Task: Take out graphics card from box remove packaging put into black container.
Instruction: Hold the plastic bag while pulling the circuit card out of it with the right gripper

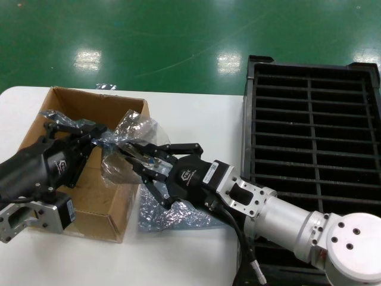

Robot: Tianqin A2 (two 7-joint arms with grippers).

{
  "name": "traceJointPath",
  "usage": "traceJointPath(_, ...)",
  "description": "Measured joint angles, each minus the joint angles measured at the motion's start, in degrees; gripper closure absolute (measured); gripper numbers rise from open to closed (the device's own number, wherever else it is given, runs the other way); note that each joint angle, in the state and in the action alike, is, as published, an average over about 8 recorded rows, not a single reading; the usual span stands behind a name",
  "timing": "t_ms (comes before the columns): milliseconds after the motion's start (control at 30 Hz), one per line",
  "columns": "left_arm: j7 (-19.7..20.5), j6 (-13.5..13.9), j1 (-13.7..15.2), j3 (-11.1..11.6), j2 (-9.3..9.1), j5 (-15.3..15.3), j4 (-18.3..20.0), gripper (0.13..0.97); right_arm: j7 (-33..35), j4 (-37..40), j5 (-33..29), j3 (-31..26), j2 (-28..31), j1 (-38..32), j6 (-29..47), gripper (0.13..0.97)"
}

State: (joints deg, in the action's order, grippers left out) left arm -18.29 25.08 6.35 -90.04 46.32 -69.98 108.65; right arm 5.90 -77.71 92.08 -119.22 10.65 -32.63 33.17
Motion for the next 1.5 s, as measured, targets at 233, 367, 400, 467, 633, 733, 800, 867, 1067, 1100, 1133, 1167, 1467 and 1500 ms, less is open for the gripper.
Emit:
traceJointPath(233, 0.0, 0.0, 0.0, 0.0, 0.0, 0.0, 0.0, 0.958, 0.64, 0.39, 0.36, 0.14, -0.33, -0.1, 0.21, 0.835)
traceJointPath(367, 0.0, 0.0, 0.0, 0.0, 0.0, 0.0, 0.0, 0.958, 0.76, 0.88, 0.42, 0.25, -0.82, -0.38, -0.02, 0.835)
traceJointPath(400, 0.0, 0.0, 0.0, 0.0, 0.0, 0.0, 0.0, 0.958, 0.73, 0.98, 0.4, 0.26, -0.93, -0.45, -0.1, 0.835)
traceJointPath(467, 0.0, 0.0, 0.0, 0.0, 0.0, 0.0, 0.0, 0.958, 0.59, 1.12, 0.33, 0.24, -1.11, -0.58, -0.23, 0.835)
traceJointPath(633, 0.0, 0.0, 0.0, 0.0, 0.0, 0.0, 0.0, 0.958, 0.19, 1.25, 0.16, 0.16, -1.34, -0.75, -0.39, 0.748)
traceJointPath(733, 0.0, 0.0, 0.0, 0.0, 0.0, 0.0, 0.0, 0.958, -0.09, 1.16, 0.08, 0.09, -1.36, -0.77, -0.39, 0.616)
traceJointPath(800, 0.0, 0.0, 0.0, 0.0, 0.0, 0.0, 0.0, 0.958, -0.31, 0.98, 0.02, 0.04, -1.28, -0.73, -0.36, 0.529)
traceJointPath(867, 0.0, 0.0, 0.0, 0.0, 0.0, 0.0, 0.0, 0.958, -0.57, 0.66, -0.06, -0.03, -1.14, -0.65, -0.29, 0.485)
traceJointPath(1067, 0.0, 0.0, 0.0, 0.0, 0.0, 0.0, 0.0, 0.958, -2.18, -0.8, -0.3, -0.22, -0.39, -0.33, 0.04, 0.511)
traceJointPath(1100, 0.0, 0.0, 0.0, 0.0, 0.0, 0.0, 0.0, 0.958, -2.56, -1.03, -0.33, -0.25, -0.27, -0.3, 0.09, 0.516)
traceJointPath(1133, 0.0, 0.0, 0.0, 0.0, 0.0, 0.0, 0.0, 0.958, -2.96, -1.23, -0.37, -0.27, -0.17, -0.28, 0.14, 0.52)
traceJointPath(1167, 0.0, 0.0, 0.0, 0.0, 0.0, 0.0, 0.0, 0.958, -3.35, -1.38, -0.4, -0.29, -0.08, -0.29, 0.18, 0.52)
traceJointPath(1467, 0.0, 0.0, 0.0, 0.0, 0.0, 0.0, 0.0, 0.958, -5.1, -0.31, -0.46, -0.19, -0.39, -1.13, 0.08, 0.595)
traceJointPath(1500, 0.0, 0.0, 0.0, 0.0, 0.0, 0.0, 0.0, 0.958, -5.1, -0.01, -0.43, -0.16, -0.51, -1.27, 0.07, 0.608)
